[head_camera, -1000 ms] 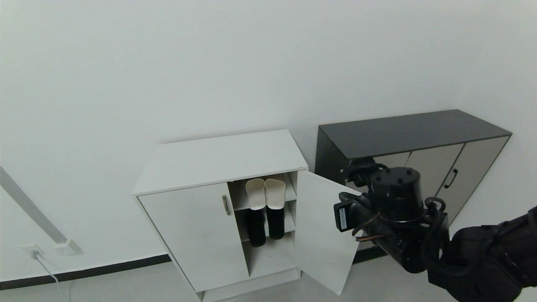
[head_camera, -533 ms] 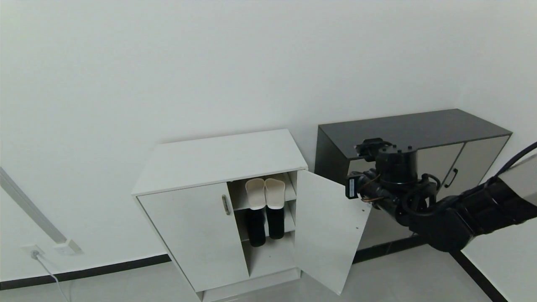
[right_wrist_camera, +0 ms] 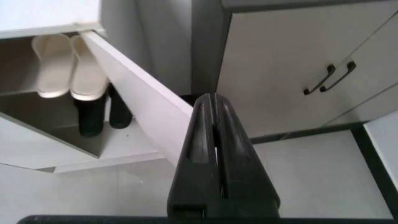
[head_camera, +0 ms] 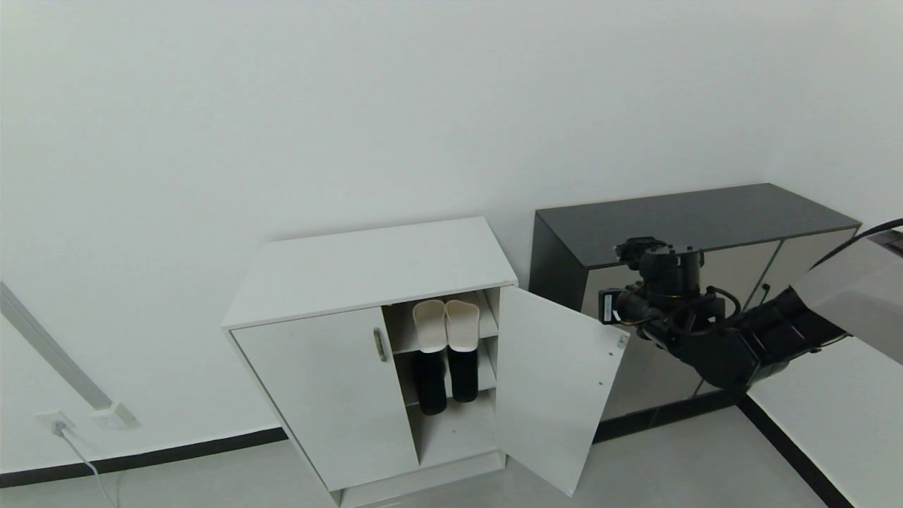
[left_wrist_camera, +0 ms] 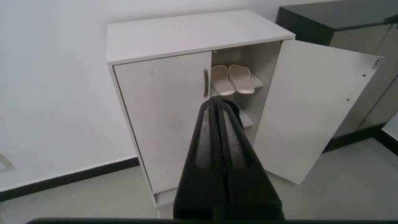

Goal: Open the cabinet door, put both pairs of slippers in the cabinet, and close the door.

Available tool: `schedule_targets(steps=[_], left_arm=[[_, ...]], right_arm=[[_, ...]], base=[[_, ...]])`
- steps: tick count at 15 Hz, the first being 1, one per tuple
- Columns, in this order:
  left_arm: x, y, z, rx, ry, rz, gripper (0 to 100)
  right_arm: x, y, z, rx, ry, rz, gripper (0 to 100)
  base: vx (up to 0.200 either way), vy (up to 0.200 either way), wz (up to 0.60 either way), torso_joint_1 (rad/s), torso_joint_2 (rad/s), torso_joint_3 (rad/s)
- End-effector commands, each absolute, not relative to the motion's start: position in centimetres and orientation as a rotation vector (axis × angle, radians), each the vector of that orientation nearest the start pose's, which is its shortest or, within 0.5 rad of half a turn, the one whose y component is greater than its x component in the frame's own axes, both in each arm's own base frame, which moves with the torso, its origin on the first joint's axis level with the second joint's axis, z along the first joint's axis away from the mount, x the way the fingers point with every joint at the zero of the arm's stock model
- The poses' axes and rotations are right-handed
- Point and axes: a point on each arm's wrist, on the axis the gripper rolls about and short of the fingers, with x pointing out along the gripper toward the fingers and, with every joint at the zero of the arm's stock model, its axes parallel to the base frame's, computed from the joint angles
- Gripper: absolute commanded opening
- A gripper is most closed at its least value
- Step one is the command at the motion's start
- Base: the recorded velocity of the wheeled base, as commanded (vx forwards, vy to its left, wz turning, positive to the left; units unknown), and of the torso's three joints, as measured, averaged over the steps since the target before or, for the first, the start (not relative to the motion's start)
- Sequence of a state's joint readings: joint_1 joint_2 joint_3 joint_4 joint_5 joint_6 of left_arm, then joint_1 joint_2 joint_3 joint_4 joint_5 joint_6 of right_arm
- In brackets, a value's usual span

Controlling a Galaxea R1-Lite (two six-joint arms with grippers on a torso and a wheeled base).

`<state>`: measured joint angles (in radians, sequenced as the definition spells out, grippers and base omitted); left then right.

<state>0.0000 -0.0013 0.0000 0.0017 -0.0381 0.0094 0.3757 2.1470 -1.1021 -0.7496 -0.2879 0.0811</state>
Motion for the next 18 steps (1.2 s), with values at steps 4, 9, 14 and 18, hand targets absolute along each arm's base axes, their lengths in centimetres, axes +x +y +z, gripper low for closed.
schedule_targets(steps=[4,9,14,18], left_arm=[[-2.3,-0.1,7.5,0.009,0.001,-0.038,0],[-2.3,-0.1,7.5,0.009,0.001,-0.038,0],[-2.3,-0.1,7.5,0.009,0.001,-0.038,0],[-2.3,-0.1,7.5,0.008,0.001,-0.038,0]], right_arm=[[41.8,12.8,6.9,-0.008,0.338,0.076,0],[43.1,12.6,5.1,-0.003,0.323,0.064,0],[43.5,12.6,4.0,-0.007,0.335,0.061,0],[43.6,12.5,3.8,-0.006,0.337,0.059,0]], base=[[0.000,0.000,0.00,0.000,0.00,0.000],[0.000,0.000,0.00,0.000,0.00,0.000],[0.000,0.000,0.00,0.000,0.00,0.000],[0.000,0.000,0.00,0.000,0.00,0.000]])
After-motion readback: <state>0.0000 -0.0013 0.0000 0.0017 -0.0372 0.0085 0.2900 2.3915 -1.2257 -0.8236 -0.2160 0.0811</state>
